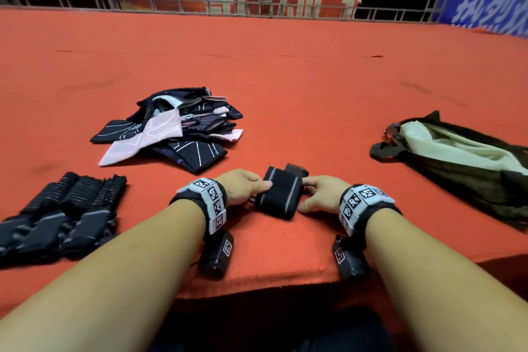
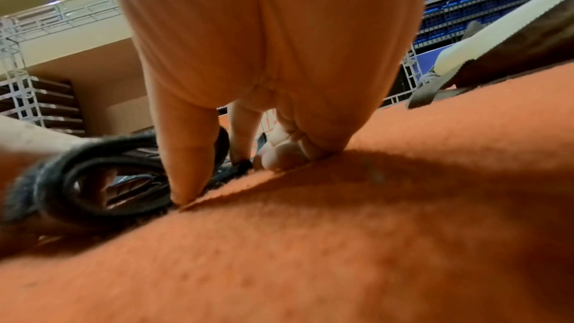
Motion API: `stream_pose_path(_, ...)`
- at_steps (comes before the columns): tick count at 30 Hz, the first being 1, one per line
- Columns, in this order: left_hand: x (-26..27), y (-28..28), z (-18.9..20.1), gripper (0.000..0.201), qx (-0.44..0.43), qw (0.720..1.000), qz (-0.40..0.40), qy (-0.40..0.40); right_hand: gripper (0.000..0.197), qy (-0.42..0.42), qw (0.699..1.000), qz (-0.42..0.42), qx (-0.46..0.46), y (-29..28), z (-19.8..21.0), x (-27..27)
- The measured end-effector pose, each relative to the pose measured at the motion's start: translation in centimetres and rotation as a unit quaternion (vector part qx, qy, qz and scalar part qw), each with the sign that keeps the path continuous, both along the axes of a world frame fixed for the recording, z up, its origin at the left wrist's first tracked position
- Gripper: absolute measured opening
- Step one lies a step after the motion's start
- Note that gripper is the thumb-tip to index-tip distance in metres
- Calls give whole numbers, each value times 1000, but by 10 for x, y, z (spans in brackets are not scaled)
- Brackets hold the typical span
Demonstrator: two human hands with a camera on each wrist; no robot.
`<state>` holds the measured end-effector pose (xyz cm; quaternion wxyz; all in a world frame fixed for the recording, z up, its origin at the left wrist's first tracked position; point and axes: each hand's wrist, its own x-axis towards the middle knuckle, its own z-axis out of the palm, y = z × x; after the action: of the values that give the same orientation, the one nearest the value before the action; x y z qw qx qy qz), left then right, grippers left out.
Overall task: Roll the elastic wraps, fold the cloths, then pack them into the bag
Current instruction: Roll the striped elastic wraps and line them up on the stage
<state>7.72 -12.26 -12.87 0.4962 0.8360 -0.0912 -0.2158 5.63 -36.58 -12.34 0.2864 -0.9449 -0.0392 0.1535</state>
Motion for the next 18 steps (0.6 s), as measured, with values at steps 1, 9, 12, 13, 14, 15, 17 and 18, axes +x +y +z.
stream_pose_path(1,1,-3,1,36,12,1000,7,3,50,7,1000,-13,23,-2,0,0)
stream_pose_path(9,8,-21,12,39,193,981,14,-33,21,14,976,-162,146,12,-8,13)
stream_pose_path(12,7,-25,15,28,240,970,-3,-36,19,-15,984,-154,93,14,-13,19)
stream_pose_path(13,8,-27,16,28,254,966,-5,-39,19,-19,984,-156,79,15,-15,21)
stream_pose_path(14,10,-28,17,31,267,963,-3,-44,20,-19,984,-160,71,17,-13,22)
stream_pose_path(15,12,-30,18,36,274,961,1,-46,20,-18,985,-163,60,17,-14,24)
stream_pose_path(17,18,-34,20,42,274,961,9,-45,21,-25,986,-162,38,18,-10,23)
stream_pose_path(18,20,-37,22,44,280,959,9,-49,21,-27,986,-161,31,18,-8,21)
